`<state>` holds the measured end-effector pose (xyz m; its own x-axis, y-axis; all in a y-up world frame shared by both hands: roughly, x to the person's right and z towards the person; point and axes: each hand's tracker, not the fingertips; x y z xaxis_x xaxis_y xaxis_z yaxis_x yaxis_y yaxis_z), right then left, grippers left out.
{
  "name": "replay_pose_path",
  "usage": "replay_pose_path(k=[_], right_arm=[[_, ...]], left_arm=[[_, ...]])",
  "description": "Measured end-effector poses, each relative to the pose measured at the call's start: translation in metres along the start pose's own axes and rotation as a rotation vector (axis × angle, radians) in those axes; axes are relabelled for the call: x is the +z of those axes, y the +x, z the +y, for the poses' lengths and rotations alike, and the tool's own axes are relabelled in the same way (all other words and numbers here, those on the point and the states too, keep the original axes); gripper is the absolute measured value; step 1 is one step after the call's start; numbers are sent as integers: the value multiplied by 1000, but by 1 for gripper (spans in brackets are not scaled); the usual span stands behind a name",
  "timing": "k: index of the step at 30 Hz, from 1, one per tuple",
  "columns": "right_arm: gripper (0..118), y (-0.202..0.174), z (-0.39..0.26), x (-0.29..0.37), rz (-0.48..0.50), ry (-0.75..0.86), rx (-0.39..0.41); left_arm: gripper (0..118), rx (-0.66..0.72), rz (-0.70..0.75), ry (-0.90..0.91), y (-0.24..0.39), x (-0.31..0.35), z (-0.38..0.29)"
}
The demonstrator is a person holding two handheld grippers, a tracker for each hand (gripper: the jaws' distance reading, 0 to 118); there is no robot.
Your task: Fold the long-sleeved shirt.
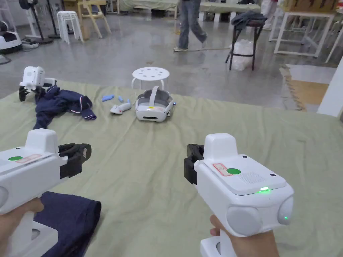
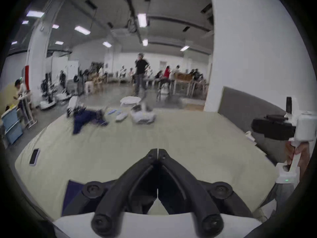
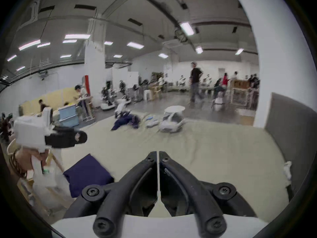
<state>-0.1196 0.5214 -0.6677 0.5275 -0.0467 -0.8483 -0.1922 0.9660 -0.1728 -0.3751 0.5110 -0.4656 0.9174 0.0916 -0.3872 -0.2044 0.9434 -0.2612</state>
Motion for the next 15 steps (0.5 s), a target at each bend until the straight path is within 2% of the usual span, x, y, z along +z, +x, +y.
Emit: replay_pose_path(k=[6, 9, 10, 12, 14, 15], right_arm=[[1, 100, 8, 105, -291, 142, 30], [1, 134, -4, 141, -407, 172, 23], [1, 144, -10, 151, -435, 177, 25], [1, 155, -22, 164, -477, 164, 29], [1, 162, -37, 175, -491, 167, 29], [1, 163, -44, 180, -500, 170, 26]], left_arm=[[4, -64, -42, 189, 148, -16, 4], [4, -151, 16, 230, 206, -20, -6], [4, -180, 27, 240, 220, -21, -12], [3, -147, 11, 231, 234, -22, -19], [3, -51, -26, 201, 240, -21, -27], [3, -64, -7, 207, 245, -22, -33]])
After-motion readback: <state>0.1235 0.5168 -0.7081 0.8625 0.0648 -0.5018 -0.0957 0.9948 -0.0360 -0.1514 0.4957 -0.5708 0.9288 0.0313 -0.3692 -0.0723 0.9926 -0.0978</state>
